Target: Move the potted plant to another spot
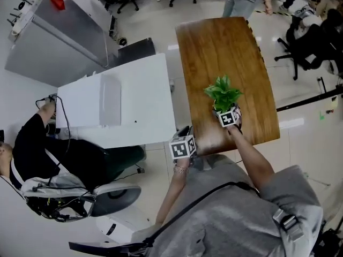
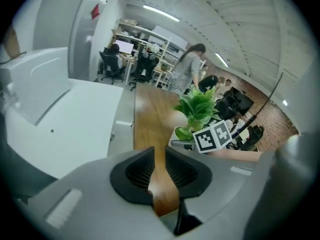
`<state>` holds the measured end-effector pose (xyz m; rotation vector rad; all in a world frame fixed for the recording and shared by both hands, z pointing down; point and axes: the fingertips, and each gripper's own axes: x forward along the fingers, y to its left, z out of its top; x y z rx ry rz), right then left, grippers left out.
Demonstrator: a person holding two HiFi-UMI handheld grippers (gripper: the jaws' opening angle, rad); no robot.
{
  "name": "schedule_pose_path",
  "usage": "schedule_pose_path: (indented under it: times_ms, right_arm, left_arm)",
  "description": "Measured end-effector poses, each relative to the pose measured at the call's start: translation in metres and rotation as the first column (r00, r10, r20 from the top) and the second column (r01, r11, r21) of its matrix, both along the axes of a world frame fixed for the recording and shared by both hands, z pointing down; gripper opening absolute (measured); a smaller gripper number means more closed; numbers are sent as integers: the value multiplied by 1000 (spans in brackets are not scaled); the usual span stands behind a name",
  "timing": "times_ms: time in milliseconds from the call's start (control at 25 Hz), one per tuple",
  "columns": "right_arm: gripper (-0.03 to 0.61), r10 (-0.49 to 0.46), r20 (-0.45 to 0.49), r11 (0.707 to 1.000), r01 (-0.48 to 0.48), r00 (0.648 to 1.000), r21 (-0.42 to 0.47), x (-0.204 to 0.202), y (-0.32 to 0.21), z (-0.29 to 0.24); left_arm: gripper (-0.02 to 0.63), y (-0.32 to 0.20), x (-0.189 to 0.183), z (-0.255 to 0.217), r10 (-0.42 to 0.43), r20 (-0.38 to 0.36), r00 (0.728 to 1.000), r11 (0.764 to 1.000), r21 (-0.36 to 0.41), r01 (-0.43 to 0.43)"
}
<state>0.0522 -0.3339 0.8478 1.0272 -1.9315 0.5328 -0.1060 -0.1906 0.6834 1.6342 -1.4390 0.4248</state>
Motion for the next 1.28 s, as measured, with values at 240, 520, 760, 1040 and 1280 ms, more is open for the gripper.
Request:
schedule_pose_path:
  times_ms: [240,520,760,1040,1280]
  right_arm:
    - [549,45,36,997,-47,998,67,21,-8,7]
    - [565,-3,36,994,-1,999,106,18,-11,8]
    - [566,11,37,996,-14,999,88,24,6,-3]
    - [487,183,117,969,-199,976,145,54,39,-64]
    - [0,371,99,917,-381,923,116,86,87,-98]
  left_arm:
    - [84,-8,42,2,129,3,992,991,-19,-129]
    - [80,-13,28,9,114,-2,993,993,-22,-114]
    - [77,-18,27,8,138,-24,990,990,-3,-138]
    - [77,-31,44,-1,210,-36,977,977,45,-209]
    - [58,-25,79,-3,292,-32,956,955,71,-289]
